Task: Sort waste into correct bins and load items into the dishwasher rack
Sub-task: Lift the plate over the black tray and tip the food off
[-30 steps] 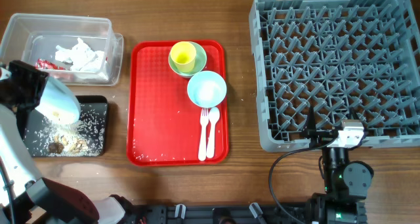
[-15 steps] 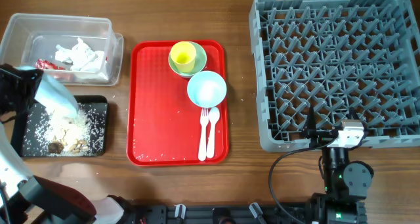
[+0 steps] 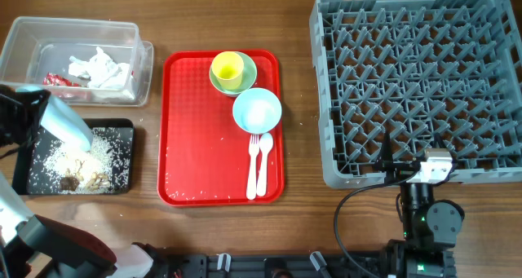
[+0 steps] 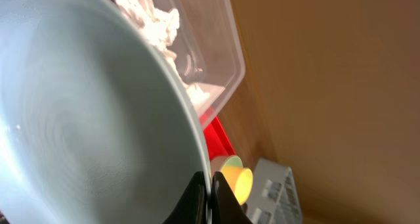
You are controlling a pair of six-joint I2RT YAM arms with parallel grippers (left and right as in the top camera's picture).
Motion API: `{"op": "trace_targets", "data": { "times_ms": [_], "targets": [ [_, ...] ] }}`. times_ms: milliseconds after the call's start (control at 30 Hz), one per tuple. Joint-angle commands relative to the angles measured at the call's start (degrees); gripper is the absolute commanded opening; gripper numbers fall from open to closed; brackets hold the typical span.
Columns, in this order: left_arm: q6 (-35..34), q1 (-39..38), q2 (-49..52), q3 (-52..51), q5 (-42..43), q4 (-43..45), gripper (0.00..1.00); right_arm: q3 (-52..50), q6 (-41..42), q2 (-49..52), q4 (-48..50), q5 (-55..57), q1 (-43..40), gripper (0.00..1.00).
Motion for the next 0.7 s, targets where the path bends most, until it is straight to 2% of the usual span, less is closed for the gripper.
{"op": "trace_targets", "data": {
  "times_ms": [0,67,133,200,233,267,333,367,400,433,467,500,667],
  "targets": [
    [1.1,1.8,0.8,-0.1,4.5,1.2,0.04,-0.1,-0.3,-0.3,0.1,0.5,-0.2,1.0],
    [3.6,2.2,0.8,-0.1,9.0,-0.7,0.04,-0.1,-0.3,-0.3,0.1,0.5,-0.2,1.0],
    [1.4,2.3,1.1,-0.1,6.3,-0.7,0.04,-0.1,-0.3,-0.3,0.1,0.5,-0.2,1.0],
    [5.9,2.8,1.1,-0.1,13.3,-2.3,0.04,-0.1,-0.3,-0.3,0.1,0.5,-0.2,1.0],
    [6.4,2.8,1.1,-0.1,10.4,0.2,0.04,-0.1,-0.3,-0.3,0.1,0.5,-0.2,1.0],
    [2.8,2.9,1.2,-0.1,9.4,-1.3,0.04,-0.1,-0.3,-0.3,0.1,0.5,-0.2,1.0],
    [5.5,3.0,1.0,-0.1,11.8,-2.1,0.04,-0.1,-0.3,-0.3,0.1,0.5,-0.2,1.0],
    [3.6,3.1,1.0,-0.1,10.7,-3.7,0.04,-0.1,-0.3,-0.3,0.1,0.5,-0.2,1.0],
    [4.3,3.4,0.7,-0.1,14.7,-8.1,0.04,-0.1,-0.3,-0.3,0.1,0.5,-0.2,1.0],
    [7.5,3.5,0.4,-0.1,16.0,-8.2,0.04,-0.1,-0.3,-0.3,0.1,0.5,-0.2,1.0],
    [9.3,3.3,0.2,-0.1,11.3,-4.7,0.04,-0.1,-0.3,-0.3,0.1,0.5,-0.2,1.0],
    [5.1,3.4,0.1,-0.1,7.2,-5.9,0.04,-0.1,-0.3,-0.3,0.1,0.5,-0.2,1.0],
    [7.4,3.1,-0.3,-0.1,9.4,-10.8,0.04,-0.1,-0.3,-0.3,0.1,0.5,-0.2,1.0]
  ]
}}
